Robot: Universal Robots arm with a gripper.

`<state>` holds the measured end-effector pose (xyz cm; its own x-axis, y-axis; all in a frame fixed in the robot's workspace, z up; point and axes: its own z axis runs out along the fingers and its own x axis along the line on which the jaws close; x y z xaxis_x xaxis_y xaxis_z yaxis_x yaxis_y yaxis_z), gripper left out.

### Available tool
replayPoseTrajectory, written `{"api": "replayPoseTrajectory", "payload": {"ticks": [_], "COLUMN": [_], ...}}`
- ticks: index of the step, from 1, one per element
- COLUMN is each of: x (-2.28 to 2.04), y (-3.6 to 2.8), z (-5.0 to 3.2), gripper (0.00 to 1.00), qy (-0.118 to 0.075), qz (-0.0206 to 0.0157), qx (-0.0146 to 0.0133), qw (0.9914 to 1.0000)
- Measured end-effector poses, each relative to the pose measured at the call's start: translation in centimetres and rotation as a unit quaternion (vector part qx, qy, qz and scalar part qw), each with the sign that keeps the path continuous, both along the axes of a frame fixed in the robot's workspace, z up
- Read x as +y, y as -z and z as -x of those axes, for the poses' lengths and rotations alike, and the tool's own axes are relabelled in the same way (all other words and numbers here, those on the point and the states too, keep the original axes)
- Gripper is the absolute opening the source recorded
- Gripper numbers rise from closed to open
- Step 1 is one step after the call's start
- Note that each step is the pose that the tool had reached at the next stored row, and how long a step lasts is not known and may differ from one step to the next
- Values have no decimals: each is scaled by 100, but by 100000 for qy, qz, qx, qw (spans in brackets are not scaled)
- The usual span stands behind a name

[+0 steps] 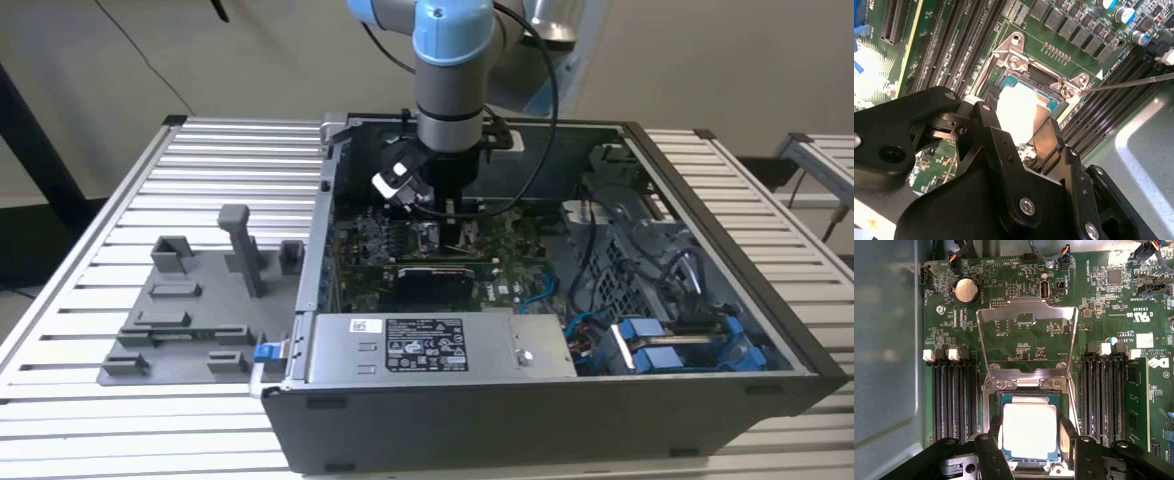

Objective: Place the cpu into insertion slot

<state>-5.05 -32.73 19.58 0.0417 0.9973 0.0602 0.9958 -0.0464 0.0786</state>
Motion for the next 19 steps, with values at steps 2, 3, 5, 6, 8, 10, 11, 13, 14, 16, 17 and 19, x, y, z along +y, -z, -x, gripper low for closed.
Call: {"api": "replayPoseTrajectory", "payload": {"ticks": [2,3,5,6,8,10,11,13,14,16,17,19], "x": [0,-1,-1,-1,-1,0,1,2,3,3,3,3], "y": [0,1,1,1,1,1,1,1,1,1,1,1], "z": [0,0,0,0,0,0,0,1,1,1,1,0], "gripper": [54,54,54,54,54,54,54,54,54,54,54,54], "qy": [0,-3,-1,0,-33,-191,-363,-816,-1059,-1246,-1249,-1256], "qz": [6,6,4,4,8,6,9,10,9,7,3,4], "qx": [4,4,1,2,2,1,3,3,1,1,0,2], "qw": [100000,100000,100000,100000,100000,100000,99999,99997,99994,99992,99992,99992]}}
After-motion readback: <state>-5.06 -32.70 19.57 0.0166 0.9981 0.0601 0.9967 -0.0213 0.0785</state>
